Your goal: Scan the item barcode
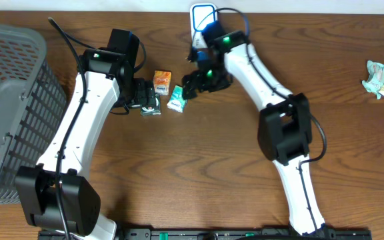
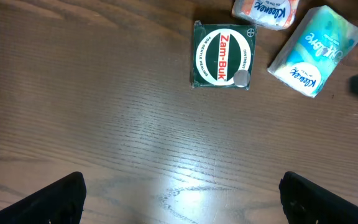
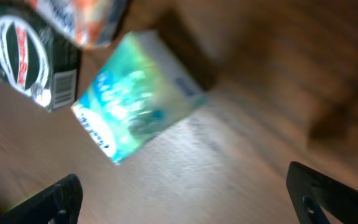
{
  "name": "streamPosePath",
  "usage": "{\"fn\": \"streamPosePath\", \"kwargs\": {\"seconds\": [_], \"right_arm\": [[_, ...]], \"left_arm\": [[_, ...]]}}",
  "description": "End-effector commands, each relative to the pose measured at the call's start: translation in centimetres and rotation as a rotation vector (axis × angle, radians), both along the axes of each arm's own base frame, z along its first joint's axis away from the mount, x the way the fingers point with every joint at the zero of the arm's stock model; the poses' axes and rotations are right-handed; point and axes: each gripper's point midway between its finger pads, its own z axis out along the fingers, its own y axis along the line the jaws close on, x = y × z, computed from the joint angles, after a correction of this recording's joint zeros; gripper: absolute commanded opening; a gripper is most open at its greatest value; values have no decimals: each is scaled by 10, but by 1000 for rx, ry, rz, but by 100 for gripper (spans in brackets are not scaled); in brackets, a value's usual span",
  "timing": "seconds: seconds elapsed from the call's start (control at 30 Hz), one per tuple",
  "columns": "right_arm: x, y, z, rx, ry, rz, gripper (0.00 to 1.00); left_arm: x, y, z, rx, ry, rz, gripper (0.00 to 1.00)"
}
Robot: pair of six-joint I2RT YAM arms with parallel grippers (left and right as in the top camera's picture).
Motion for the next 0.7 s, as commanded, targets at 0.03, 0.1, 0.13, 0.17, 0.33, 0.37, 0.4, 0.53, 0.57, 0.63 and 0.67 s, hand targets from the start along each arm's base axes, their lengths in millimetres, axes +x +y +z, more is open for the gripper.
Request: {"fn": "streamPosePath", "kwargs": {"seconds": [0.03,0.1,0.13,0.17,0.33,0.37,0.4,0.53,0.57,0.63,0.67], "right_arm": [[-9,14,21,-27,-50,29,99],[-14,20,20,-28,-48,45,99],[-16,23,20,-28,-48,52,99],[-18,26,20,-27,-49,58,99],[-18,31,21,-21,-58,64,99],[-18,31,21,-20,-60,64,99],[-18,32,21,-19,-61,65,99],[-19,32,21,-21,-59,66,99],[-20,31,21,-22,-56,66,99],[-22,30,20,-27,-48,66,99],[-23,30,20,-29,-44,66,99]], "left_arm": [[3,3,5,8,-14,1,98],[3,3,5,8,-14,1,98],[3,3,5,8,-14,1,98],[3,3,5,8,-14,1,98],[3,3,5,8,-14,1,98],[3,3,5,8,-14,1,98],[3,3,5,8,-14,1,98],[3,3,5,8,-14,1,98],[3,3,5,8,-14,1,98],[3,3,5,8,-14,1,98],[3,3,5,8,-14,1,98]]}}
